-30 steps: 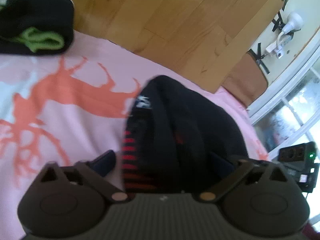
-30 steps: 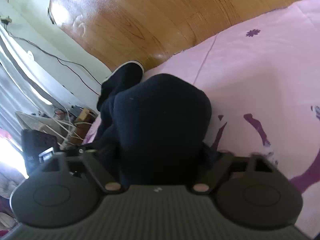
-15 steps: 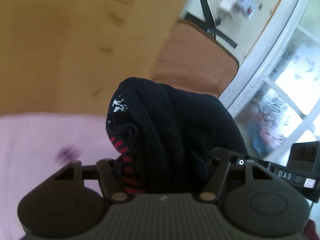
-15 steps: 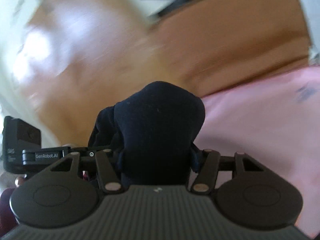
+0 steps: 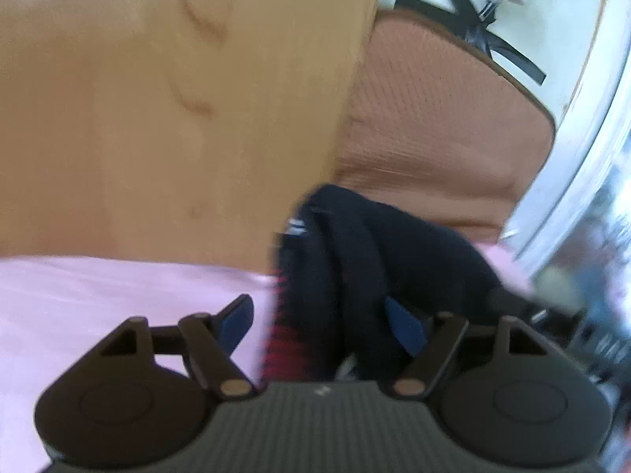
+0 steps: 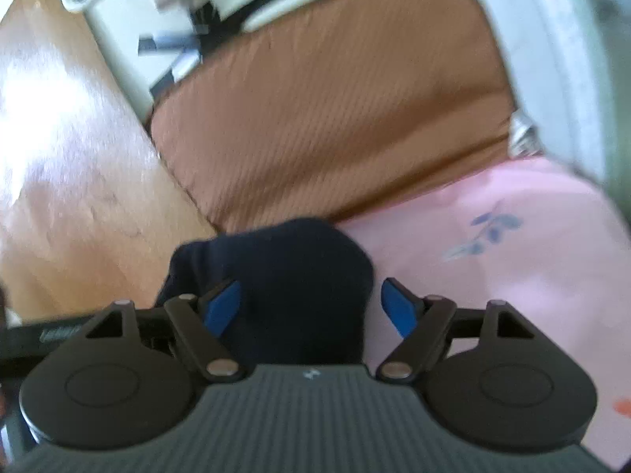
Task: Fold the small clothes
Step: 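Lift the folded sweater with both grippers and carry it toward the headboard, then open both grippers to drop the sweater near the headboard and withdraw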
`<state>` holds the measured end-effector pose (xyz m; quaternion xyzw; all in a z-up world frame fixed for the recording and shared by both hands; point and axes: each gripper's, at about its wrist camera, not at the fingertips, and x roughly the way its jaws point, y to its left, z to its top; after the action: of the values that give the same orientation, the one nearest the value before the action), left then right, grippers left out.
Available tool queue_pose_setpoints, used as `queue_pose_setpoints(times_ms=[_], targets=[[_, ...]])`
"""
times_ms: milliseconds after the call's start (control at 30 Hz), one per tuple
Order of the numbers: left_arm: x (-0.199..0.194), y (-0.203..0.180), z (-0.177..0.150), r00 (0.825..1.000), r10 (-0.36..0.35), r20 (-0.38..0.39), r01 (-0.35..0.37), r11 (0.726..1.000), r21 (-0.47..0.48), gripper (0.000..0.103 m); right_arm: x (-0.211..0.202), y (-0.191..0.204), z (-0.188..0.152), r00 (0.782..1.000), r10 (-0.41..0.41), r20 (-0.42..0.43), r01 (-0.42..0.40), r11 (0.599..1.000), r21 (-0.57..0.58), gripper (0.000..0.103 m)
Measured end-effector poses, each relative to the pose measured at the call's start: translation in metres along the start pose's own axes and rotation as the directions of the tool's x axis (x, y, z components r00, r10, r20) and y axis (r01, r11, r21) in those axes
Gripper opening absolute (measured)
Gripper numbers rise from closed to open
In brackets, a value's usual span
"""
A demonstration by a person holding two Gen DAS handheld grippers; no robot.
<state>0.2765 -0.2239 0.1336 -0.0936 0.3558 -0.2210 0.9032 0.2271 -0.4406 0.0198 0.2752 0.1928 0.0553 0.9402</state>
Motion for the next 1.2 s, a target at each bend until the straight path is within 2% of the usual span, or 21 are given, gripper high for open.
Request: queue_pose_setpoints(times_ms=[67, 133, 267, 333, 433, 533, 733, 1033, 1100, 1200], targets=[[-0.032, -0.003, -0.011, 0.994, 0.100, 0.035, -0.102, 0.992, 0.074, 0.077, -0.029, 0.005, -0.005, 0.999, -0.031, 0.011, 0.031, 1.000, 0.004, 0.081], [-0.060, -0.007, -0.028, 0.981, 0.181, 0.067, -0.189, 0.972, 0.140, 0.080, -0.052, 0.016, -0.021, 0.998, -0.055, 0.005, 0.055, 0.998, -0.031, 0.081], [-0.109, -0.009, -0.064, 0.970, 0.218, 0.111, -0.236, 0.952, 0.195, 0.091, -0.108, 0.041, -0.065, 0.998, -0.060, 0.019, 0.062, 0.994, -0.093, 0.084], [-0.130, -0.009, -0.081, 0.965, 0.229, 0.126, -0.251, 0.946, 0.206, 0.092, -0.133, 0.054, -0.088, 0.998, -0.052, 0.032, 0.055, 0.992, -0.110, 0.085], [-0.160, -0.007, -0.101, 0.966, 0.225, 0.130, -0.249, 0.947, 0.204, 0.094, -0.163, 0.075, -0.114, 0.996, -0.056, 0.063, 0.064, 0.989, -0.136, 0.085], [-0.189, -0.002, -0.118, 0.972, 0.199, 0.125, -0.220, 0.958, 0.185, 0.098, -0.188, 0.090, -0.136, 0.994, -0.062, 0.093, 0.073, 0.991, -0.116, 0.086], [-0.233, 0.008, -0.150, 0.975, 0.176, 0.136, -0.199, 0.962, 0.185, 0.103, -0.219, 0.109, -0.160, 0.988, -0.111, 0.111, 0.122, 0.988, -0.091, 0.087], [-0.262, 0.018, -0.176, 0.978, 0.182, 0.104, -0.198, 0.963, 0.182, 0.103, -0.237, 0.124, -0.179, 0.983, -0.151, 0.106, 0.159, 0.985, -0.073, 0.091], [-0.264, 0.017, -0.177, 0.977, 0.188, 0.099, -0.203, 0.961, 0.187, 0.103, -0.238, 0.128, -0.180, 0.981, -0.158, 0.113, 0.167, 0.983, -0.080, 0.098], [-0.267, 0.017, -0.179, 0.979, 0.185, 0.089, -0.199, 0.962, 0.186, 0.103, -0.240, 0.134, -0.181, 0.978, -0.164, 0.131, 0.176, 0.981, -0.086, 0.102]])
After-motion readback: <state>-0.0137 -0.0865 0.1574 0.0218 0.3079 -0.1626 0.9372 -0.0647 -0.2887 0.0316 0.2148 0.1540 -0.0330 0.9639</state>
